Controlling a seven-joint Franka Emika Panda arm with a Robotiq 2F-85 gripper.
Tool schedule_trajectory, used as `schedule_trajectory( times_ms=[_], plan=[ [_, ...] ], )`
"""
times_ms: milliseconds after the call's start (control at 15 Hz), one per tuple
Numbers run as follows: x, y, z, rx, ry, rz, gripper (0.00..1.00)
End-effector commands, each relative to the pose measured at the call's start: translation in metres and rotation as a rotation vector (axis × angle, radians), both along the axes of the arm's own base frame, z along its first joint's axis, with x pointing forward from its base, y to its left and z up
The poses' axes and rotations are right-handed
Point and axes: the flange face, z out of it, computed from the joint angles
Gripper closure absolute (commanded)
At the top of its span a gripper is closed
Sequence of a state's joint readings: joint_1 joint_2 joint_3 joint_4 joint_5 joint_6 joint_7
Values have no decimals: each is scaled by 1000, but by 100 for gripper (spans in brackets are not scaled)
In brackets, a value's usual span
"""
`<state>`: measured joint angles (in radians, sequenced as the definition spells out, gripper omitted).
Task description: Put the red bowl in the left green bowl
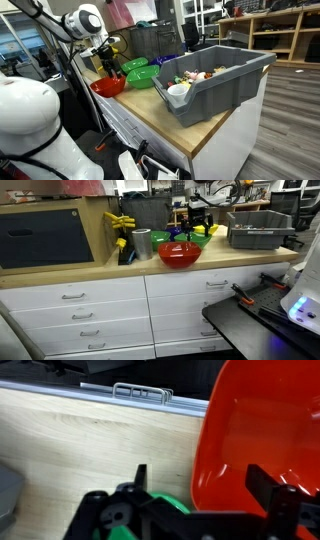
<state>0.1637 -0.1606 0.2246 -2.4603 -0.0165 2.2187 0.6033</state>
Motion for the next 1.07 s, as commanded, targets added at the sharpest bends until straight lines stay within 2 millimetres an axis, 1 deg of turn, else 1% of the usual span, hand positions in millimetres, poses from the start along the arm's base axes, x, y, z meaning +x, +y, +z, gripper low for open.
schedule_trajectory(
  times_ms=[0,67,133,200,267,533,667,733,867,933,1000],
  plan=[
    [-13,-11,-12,-57,-9,4,0],
    [-14,-11,-16,-65,-8,9,1],
    [-14,-10,-19,-71,-12,12,26],
    [-14,-8,-20,-70,-16,19,26],
    [-14,-6,-22,-66,-21,24,31],
    [-8,12,-18,-33,-62,51,63],
    [-5,20,-15,-17,-89,67,77],
    [-5,23,-14,-9,-100,74,85],
    [-4,26,-12,2,-117,81,99],
    [-3,27,-10,6,-123,83,100],
    [-3,29,-8,9,-133,89,97]
  ],
)
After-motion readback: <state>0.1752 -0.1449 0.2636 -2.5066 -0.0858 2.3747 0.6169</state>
